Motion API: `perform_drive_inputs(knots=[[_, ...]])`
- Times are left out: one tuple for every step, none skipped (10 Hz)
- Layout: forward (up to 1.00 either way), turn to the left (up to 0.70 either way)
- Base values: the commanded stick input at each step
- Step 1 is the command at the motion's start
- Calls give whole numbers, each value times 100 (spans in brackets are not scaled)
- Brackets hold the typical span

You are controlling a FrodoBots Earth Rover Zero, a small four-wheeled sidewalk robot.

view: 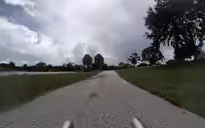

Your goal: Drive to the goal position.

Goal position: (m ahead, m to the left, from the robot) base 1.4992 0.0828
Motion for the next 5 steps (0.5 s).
perform_drive_inputs(knots=[[70,0],[70,0],[70,0],[70,0],[70,0]])
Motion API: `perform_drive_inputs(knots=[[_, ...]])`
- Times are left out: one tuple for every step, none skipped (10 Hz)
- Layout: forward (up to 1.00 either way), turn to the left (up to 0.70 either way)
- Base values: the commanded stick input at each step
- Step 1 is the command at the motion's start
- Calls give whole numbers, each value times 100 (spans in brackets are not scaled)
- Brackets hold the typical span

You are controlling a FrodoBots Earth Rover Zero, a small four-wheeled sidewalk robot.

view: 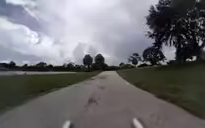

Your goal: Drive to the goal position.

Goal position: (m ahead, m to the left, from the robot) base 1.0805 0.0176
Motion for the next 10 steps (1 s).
perform_drive_inputs(knots=[[70,0],[70,0],[70,0],[70,0],[70,0],[70,0],[70,0],[70,0],[70,0],[70,0]])
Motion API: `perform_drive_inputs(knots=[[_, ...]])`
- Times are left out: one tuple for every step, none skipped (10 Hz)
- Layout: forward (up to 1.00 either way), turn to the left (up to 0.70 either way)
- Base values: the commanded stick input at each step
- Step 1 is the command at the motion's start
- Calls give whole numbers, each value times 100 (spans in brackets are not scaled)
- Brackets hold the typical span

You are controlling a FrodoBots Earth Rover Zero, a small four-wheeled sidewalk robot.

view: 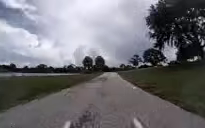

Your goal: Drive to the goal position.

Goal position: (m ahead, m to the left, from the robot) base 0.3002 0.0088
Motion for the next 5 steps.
perform_drive_inputs(knots=[[70,0],[70,0],[70,0],[70,0],[70,0]])
